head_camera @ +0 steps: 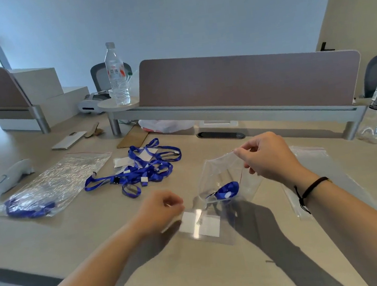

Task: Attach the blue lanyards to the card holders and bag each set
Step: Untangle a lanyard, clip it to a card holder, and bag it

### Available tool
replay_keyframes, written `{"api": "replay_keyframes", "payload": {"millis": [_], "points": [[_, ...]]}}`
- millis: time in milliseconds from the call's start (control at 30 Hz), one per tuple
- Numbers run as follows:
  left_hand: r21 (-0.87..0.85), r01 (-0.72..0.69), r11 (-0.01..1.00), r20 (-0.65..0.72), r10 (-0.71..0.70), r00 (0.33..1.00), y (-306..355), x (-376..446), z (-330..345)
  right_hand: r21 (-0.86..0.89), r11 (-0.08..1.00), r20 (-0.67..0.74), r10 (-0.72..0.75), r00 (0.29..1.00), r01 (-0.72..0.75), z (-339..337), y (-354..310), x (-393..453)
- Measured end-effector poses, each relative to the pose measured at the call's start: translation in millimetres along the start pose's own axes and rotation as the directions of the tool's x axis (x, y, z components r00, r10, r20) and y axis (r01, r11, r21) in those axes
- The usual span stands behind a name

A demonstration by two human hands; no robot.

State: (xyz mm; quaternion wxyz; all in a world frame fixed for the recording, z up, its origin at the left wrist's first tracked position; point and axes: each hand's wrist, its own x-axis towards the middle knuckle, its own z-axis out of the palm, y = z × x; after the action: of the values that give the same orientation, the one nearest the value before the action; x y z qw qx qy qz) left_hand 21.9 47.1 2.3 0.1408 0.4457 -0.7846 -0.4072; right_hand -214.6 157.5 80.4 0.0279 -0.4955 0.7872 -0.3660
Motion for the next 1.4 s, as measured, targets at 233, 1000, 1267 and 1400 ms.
{"api": "replay_keyframes", "payload": {"millis": [233,1000,1267,1400], "points": [[0.598,-0.251,0.761,0.213,0.151,0.965,-4,8,13,0.025,0.999,-0.094,0.049,0.994,-0.046,-1,7,3],[0.463,0.008,0.886,0.0,-0.009,1.0,-46,-2,-30,-0.229,0.973,0.162,0.016,0.987,0.022,39,0,-18],[0.424,0.166,0.89,0.037,-0.2,0.979,-37,1,-33,-0.017,0.997,0.064,0.074,0.995,-0.073,34,-1,-13],[0.316,0.113,0.942,0.057,-0.138,0.989,-28,-5,-35,0.052,0.994,0.062,0.096,0.993,-0.1,29,-4,-12]]}}
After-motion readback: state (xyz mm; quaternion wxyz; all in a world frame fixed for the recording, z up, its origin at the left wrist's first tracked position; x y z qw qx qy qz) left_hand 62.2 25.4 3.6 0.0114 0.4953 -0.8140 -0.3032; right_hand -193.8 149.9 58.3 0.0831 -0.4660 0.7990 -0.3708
